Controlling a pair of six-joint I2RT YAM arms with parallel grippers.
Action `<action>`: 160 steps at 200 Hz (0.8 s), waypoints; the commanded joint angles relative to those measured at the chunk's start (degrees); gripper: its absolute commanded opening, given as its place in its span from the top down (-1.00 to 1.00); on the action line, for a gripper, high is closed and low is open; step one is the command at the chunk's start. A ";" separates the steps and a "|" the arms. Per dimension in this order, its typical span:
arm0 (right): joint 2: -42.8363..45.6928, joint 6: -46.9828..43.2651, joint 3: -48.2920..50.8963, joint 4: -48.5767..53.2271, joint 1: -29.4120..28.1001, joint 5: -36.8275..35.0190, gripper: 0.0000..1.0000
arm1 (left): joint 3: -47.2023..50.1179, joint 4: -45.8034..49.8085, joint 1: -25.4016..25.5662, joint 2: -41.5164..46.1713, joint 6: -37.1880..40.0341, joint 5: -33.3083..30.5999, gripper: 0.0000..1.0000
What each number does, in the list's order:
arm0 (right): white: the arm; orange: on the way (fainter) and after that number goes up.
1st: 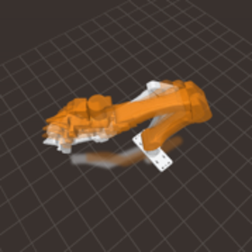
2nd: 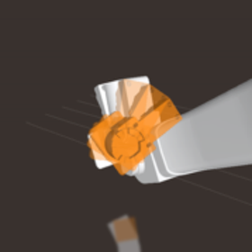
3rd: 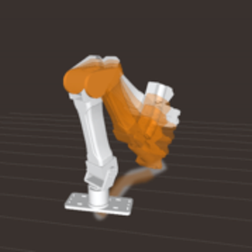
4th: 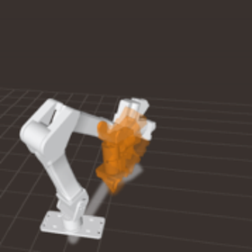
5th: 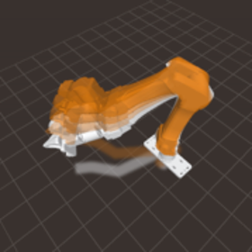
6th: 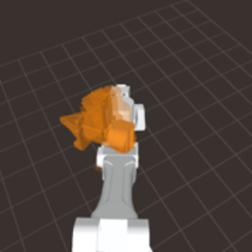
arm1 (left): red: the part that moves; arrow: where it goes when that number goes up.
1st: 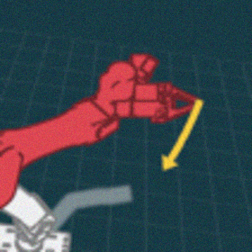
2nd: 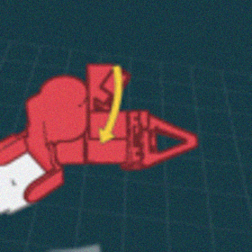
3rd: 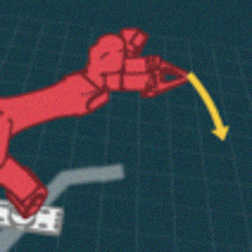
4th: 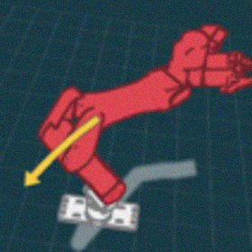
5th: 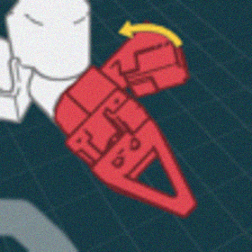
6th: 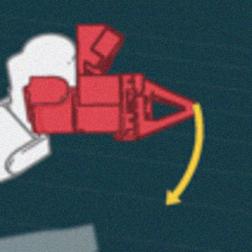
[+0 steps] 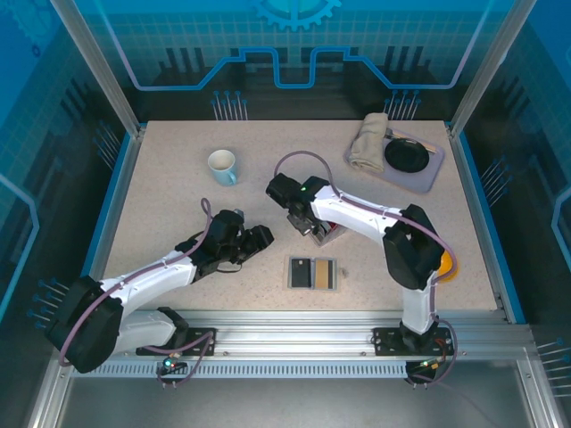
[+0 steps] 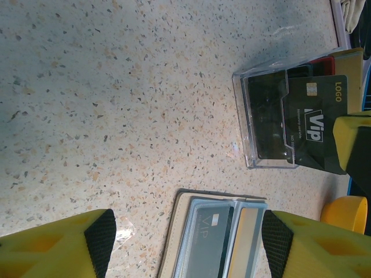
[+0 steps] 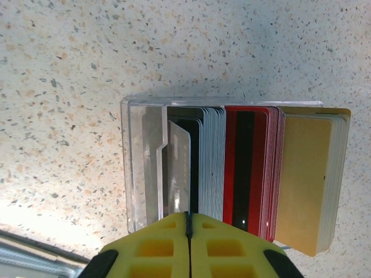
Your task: Put the credit cards into the card holder
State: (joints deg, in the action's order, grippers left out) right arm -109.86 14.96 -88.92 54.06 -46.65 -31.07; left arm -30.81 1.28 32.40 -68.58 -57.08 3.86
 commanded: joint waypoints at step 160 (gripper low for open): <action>30.07 22.03 17.68 -23.47 24.91 65.66 0.98 | -8.96 -30.53 -6.01 -8.06 -11.17 28.23 -0.67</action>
State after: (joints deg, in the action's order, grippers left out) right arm -81.21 31.20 -72.90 37.01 -23.16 21.28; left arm -36.16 -18.70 26.94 -74.61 -63.88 25.04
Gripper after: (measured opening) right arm 0.046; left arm 0.827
